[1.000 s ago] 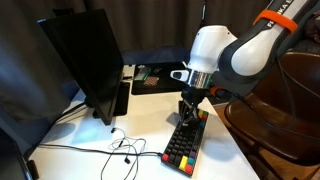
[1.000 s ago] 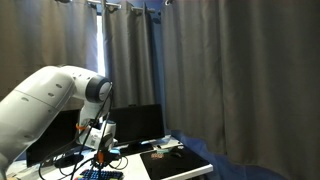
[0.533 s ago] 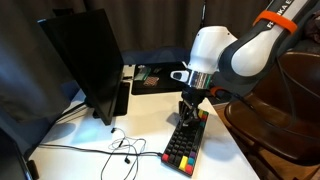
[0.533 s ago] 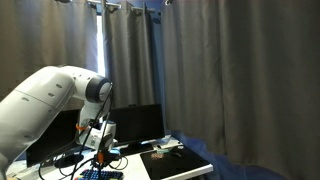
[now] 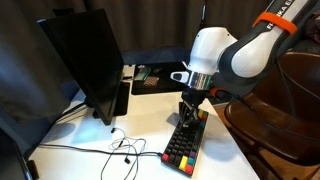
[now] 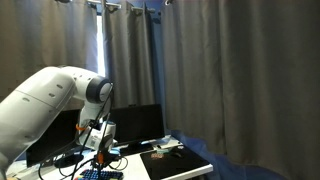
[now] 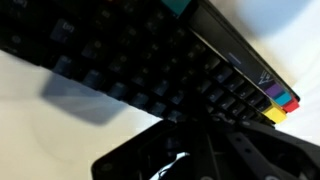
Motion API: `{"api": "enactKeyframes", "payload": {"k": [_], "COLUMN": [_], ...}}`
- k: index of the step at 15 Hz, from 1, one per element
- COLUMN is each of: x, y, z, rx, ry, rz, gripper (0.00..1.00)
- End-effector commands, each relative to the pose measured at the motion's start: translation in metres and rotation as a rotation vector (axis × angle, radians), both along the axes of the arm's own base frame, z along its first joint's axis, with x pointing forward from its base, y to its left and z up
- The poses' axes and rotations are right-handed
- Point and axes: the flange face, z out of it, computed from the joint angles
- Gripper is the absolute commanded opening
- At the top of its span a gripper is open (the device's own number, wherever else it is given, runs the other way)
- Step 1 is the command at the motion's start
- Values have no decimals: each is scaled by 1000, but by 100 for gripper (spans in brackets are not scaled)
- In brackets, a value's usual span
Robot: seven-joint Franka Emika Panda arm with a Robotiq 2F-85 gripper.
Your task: Push a black key on the keyboard
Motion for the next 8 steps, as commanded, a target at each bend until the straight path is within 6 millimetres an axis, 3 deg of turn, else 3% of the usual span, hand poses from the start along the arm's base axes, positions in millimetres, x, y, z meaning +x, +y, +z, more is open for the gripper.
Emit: {"api": "enactKeyframes", "payload": {"k": [1,8], "x": [0,2], "y": [2,-3], "z": [-7,-7], "rx": [-3,-18], "ry": [-12,-14], "rz": [18,11], "gripper": [0,0]}}
